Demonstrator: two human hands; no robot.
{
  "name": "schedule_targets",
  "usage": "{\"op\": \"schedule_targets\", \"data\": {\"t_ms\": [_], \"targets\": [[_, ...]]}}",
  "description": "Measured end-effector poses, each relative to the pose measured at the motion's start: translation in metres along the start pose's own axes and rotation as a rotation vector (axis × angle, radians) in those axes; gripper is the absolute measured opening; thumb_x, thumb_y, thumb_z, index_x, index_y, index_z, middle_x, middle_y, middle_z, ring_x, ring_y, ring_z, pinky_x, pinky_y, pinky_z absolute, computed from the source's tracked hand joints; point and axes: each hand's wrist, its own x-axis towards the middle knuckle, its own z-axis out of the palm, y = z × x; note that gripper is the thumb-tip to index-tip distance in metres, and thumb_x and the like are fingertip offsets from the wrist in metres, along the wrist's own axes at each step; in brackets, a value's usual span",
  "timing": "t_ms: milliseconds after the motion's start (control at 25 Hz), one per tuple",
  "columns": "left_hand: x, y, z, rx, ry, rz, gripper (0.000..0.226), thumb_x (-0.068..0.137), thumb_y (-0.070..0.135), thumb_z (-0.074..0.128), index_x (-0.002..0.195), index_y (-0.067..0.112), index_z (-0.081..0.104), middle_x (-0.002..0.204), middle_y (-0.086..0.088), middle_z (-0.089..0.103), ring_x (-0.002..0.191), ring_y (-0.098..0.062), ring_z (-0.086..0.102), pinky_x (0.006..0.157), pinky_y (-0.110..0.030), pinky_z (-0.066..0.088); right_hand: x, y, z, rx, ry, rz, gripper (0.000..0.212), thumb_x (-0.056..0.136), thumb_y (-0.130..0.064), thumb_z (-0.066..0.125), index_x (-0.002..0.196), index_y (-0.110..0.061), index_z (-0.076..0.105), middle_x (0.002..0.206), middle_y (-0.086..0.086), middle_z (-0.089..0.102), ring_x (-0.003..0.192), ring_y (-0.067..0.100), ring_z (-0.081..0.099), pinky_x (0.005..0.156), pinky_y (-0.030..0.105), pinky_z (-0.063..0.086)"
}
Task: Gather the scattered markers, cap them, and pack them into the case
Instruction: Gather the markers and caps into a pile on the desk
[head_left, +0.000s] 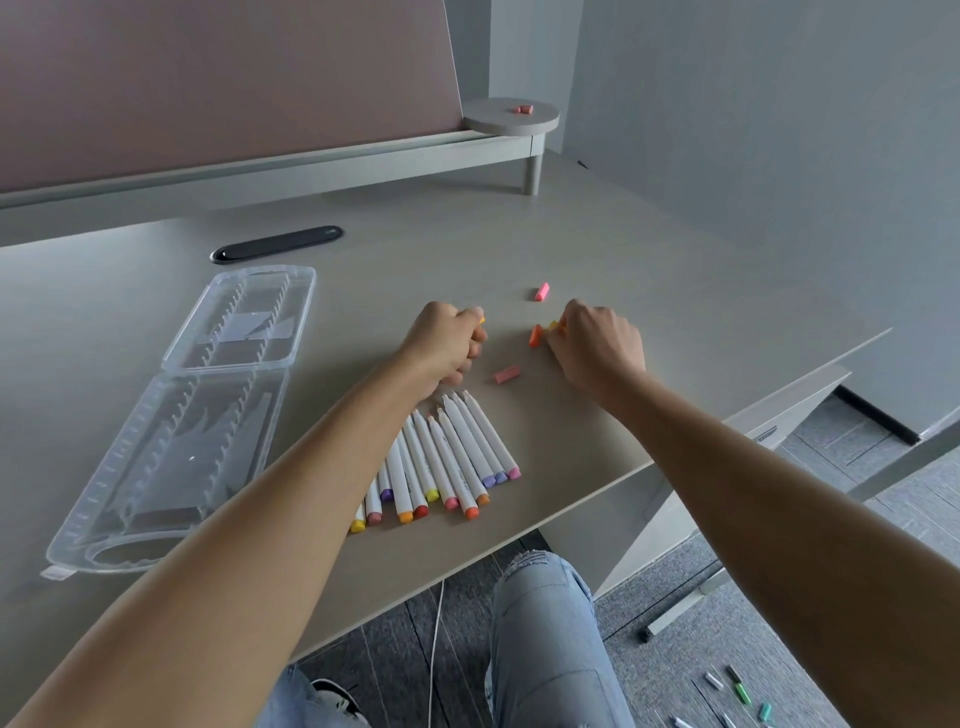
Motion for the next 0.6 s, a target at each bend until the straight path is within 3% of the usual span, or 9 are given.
{"op": "schedule_targets", "data": {"t_ms": [160,240,360,440,520,600], "targets": [[0.0,-0.004,0.0,0.1,-0.002,0.043,0.024,0.101,0.016,0.04,0.096,0.012,0.063,0.064,-0.008,0.056,0.044,-0.018,0.036,0.042,-0.019,0.028,-0.01,0.001,-0.001,0.102,0.069,0.061,0.033,0.099,-0.031,0.039,0.077,-0.008,0.047,0.075,0.015,0.054,0.069,0.038,0.046,0.062,0.038,0.032],[0.001,-0.004,0.002,0.209,0.002,0.113,0.027,0.099,0.015,0.036,0.092,0.013,0.062,0.067,-0.011,0.06,0.05,-0.023,0.04,0.044,-0.022,0.031,-0.008,0.001,-0.004,0.147,0.059,0.114,0.045,0.103,-0.036,0.035,0.072,-0.008,0.049,0.078,0.017,0.058,0.073,0.039,0.05,0.064,0.037,0.036],[0.0,-0.002,0.007,0.453,0.048,0.253,0.026,0.101,0.02,0.039,0.09,0.004,0.056,0.085,-0.019,0.064,0.071,-0.031,0.049,0.06,-0.034,0.038,-0.001,-0.001,-0.005,0.2,0.015,0.159,0.05,0.107,-0.043,0.034,0.075,-0.008,0.049,0.081,0.016,0.056,0.076,0.039,0.05,0.066,0.036,0.038],[-0.002,-0.001,0.011,0.568,0.052,0.32,0.034,0.105,0.031,0.043,0.082,0.006,0.05,0.082,-0.017,0.06,0.079,-0.035,0.051,0.07,-0.039,0.041,0.004,-0.005,-0.004,0.232,-0.017,0.152,0.038,0.105,-0.031,0.037,0.08,-0.006,0.049,0.085,0.017,0.059,0.078,0.038,0.052,0.064,0.035,0.036],[-0.004,-0.001,0.014,0.651,0.037,0.338,0.045,0.104,0.04,0.047,0.069,0.012,0.043,0.072,-0.017,0.055,0.079,-0.041,0.053,0.067,-0.038,0.04,0.008,-0.007,-0.002,0.246,-0.049,0.144,0.027,0.099,-0.02,0.038,0.09,-0.005,0.058,0.093,0.017,0.065,0.083,0.039,0.056,0.064,0.036,0.041],[-0.007,0.0,0.017,0.765,0.037,0.349,0.052,0.099,0.05,0.051,0.063,0.014,0.041,0.067,-0.011,0.051,0.077,-0.041,0.055,0.064,-0.034,0.038,0.01,-0.009,-0.002,0.257,-0.084,0.14,0.03,0.094,-0.016,0.04,0.098,-0.009,0.069,0.104,0.015,0.071,0.094,0.04,0.063,0.073,0.037,0.05]]}}
